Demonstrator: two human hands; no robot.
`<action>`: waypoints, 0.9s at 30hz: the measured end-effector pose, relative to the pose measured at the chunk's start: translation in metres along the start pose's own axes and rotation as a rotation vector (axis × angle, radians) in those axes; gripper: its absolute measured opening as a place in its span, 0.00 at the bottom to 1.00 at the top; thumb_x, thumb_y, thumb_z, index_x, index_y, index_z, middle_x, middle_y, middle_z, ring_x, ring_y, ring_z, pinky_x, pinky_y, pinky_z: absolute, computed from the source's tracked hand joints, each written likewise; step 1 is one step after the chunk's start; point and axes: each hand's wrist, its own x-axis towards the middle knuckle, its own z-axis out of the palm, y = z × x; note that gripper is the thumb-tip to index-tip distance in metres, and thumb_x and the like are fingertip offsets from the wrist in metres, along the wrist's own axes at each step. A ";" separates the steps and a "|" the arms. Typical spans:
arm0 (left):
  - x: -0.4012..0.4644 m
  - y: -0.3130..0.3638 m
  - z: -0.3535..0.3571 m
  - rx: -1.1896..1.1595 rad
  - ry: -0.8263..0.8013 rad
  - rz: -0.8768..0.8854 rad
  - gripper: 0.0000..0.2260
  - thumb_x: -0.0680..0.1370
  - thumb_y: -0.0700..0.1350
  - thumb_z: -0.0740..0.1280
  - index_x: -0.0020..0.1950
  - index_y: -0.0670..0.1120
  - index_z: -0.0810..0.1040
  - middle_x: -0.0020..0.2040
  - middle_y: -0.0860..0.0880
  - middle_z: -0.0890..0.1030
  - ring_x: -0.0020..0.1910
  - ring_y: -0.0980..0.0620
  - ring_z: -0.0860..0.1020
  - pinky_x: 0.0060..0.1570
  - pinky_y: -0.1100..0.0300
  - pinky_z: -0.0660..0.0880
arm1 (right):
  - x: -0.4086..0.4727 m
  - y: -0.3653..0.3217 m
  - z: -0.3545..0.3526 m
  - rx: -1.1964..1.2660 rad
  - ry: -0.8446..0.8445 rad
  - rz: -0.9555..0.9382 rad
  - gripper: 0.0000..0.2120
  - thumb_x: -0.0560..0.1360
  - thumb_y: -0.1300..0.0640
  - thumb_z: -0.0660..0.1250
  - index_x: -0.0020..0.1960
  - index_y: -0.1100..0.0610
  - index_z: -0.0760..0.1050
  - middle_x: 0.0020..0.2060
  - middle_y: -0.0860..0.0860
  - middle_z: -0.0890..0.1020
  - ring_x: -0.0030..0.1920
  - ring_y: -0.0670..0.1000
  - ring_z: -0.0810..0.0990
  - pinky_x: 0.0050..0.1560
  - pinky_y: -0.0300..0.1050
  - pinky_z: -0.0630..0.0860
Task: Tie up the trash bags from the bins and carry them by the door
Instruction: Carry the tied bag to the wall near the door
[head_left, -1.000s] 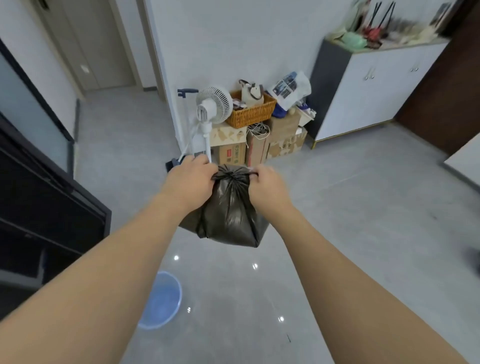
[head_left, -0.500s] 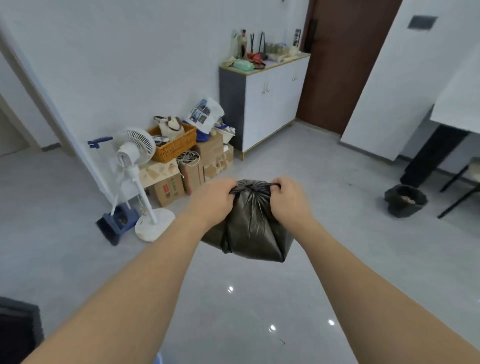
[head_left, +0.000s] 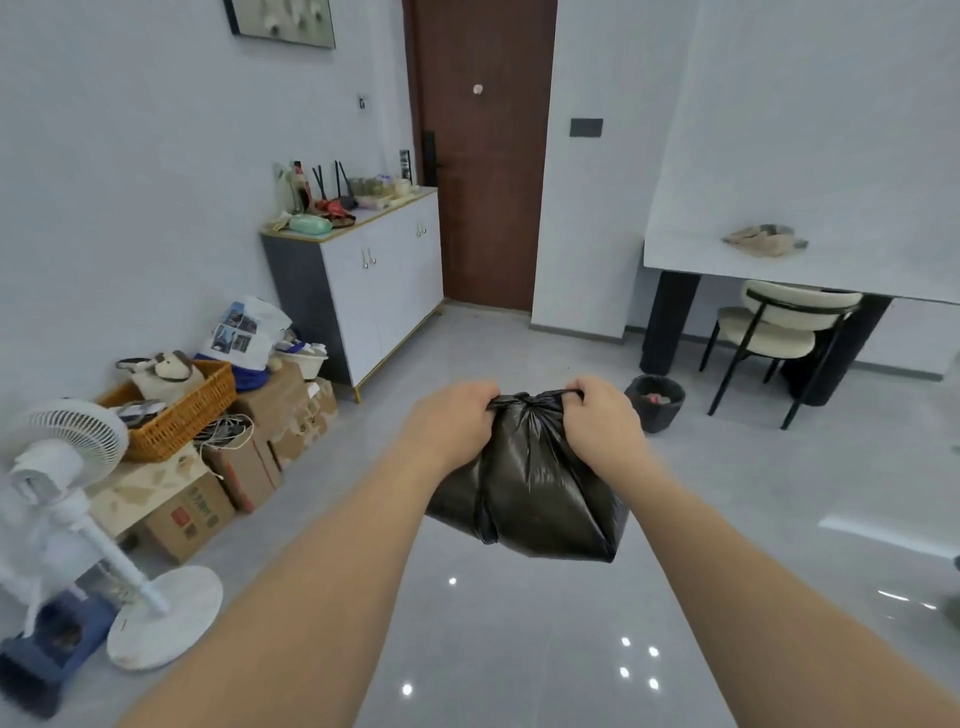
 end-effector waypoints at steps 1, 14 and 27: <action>0.009 0.002 0.000 0.011 0.001 0.005 0.08 0.78 0.43 0.58 0.39 0.51 0.67 0.41 0.50 0.75 0.44 0.45 0.75 0.43 0.50 0.73 | 0.010 0.003 -0.001 0.000 0.002 -0.002 0.10 0.78 0.55 0.54 0.49 0.53 0.75 0.51 0.52 0.80 0.51 0.56 0.75 0.52 0.51 0.71; 0.204 -0.094 0.019 0.042 0.001 -0.021 0.06 0.79 0.43 0.57 0.45 0.46 0.72 0.45 0.47 0.79 0.45 0.45 0.75 0.39 0.55 0.67 | 0.219 0.005 0.087 0.042 -0.038 -0.030 0.11 0.79 0.58 0.55 0.52 0.57 0.75 0.51 0.54 0.79 0.53 0.56 0.75 0.55 0.51 0.72; 0.510 -0.179 0.035 -0.068 -0.033 0.086 0.07 0.78 0.40 0.57 0.42 0.46 0.71 0.40 0.50 0.74 0.40 0.49 0.71 0.29 0.62 0.59 | 0.506 0.012 0.142 0.060 0.056 0.082 0.09 0.79 0.57 0.55 0.49 0.54 0.74 0.47 0.50 0.77 0.48 0.53 0.75 0.51 0.49 0.73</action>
